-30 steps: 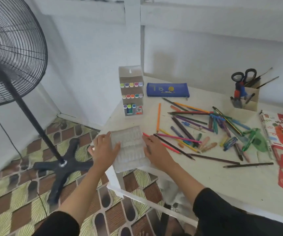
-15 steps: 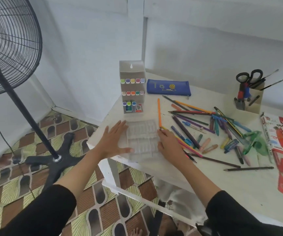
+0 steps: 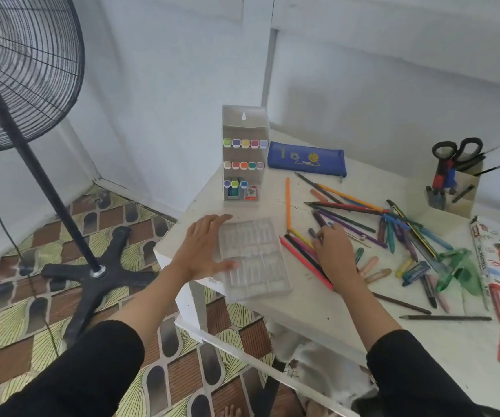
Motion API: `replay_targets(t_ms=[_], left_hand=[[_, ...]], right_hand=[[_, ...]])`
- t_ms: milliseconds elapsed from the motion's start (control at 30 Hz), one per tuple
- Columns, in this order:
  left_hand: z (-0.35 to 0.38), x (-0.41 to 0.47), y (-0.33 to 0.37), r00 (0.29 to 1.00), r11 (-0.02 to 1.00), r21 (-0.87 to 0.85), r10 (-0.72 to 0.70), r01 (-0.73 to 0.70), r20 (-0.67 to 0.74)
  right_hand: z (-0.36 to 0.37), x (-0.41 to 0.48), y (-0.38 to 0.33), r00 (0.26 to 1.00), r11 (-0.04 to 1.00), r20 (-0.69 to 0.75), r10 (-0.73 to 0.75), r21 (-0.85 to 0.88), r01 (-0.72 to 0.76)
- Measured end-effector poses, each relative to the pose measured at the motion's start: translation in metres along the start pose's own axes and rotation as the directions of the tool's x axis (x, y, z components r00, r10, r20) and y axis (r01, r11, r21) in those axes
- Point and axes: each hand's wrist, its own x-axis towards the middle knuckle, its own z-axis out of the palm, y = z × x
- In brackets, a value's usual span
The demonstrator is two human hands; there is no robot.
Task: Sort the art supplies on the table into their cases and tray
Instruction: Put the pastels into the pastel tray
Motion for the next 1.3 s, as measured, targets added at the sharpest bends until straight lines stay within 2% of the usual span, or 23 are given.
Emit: replay_targets(t_ms=[67,167,267,367,433,600,700,800,967,1033,1200,1300], left_hand=[[0.0,-0.001,0.0,1.0,1.0,0.025,0.003,-0.003,-0.01],[0.002,-0.001,-0.001,0.998,0.999,0.033,0.003,-0.002,-0.056],[0.004,0.0,-0.003,0.996,1.0,0.022,-0.006,0.008,-0.084],[0.004,0.0,-0.004,0.995,0.999,0.029,-0.013,0.016,-0.097],[0.003,0.001,-0.004,0.997,0.999,0.049,-0.001,0.005,-0.081],[0.002,0.002,0.0,1.0,0.992,0.128,0.003,-0.005,0.012],[0.001,0.002,0.001,0.999,0.992,0.125,-0.029,0.024,0.035],[0.0,0.003,0.002,0.996,0.989,0.137,-0.069,0.061,0.055],[-0.001,0.003,0.003,0.995,0.988,0.14,-0.078,0.068,0.066],[0.0,0.005,0.001,0.995,0.989,0.128,-0.076,0.067,0.06],[0.004,0.005,-0.002,0.995,0.989,0.13,-0.08,0.072,0.062],[0.005,0.006,-0.001,0.994,0.987,0.144,-0.086,0.076,0.065]], right_hand=[[-0.002,-0.002,-0.003,0.999,0.999,-0.025,-0.02,-0.028,0.019],[-0.009,-0.006,-0.011,0.976,0.979,-0.09,-0.196,-0.076,0.19],[-0.014,-0.01,-0.027,0.919,0.913,0.004,-0.395,-0.109,0.393],[-0.005,-0.013,-0.031,0.878,0.85,0.121,-0.462,-0.222,0.478],[0.005,-0.017,-0.026,0.89,0.85,0.152,-0.429,-0.266,0.455],[0.008,-0.01,-0.009,0.898,0.869,0.092,-0.43,-0.226,0.439],[0.003,-0.008,-0.007,0.879,0.876,0.016,-0.477,-0.076,0.477],[0.001,-0.009,-0.016,0.801,0.797,-0.015,-0.598,0.09,0.597],[0.015,-0.005,-0.031,0.702,0.706,0.08,-0.708,0.054,0.706],[0.015,-0.005,-0.031,0.677,0.679,0.069,-0.733,0.022,0.734],[0.013,-0.011,-0.024,0.674,0.673,-0.016,-0.739,0.044,0.739],[0.017,-0.01,-0.021,0.674,0.674,0.006,-0.739,0.03,0.738]])
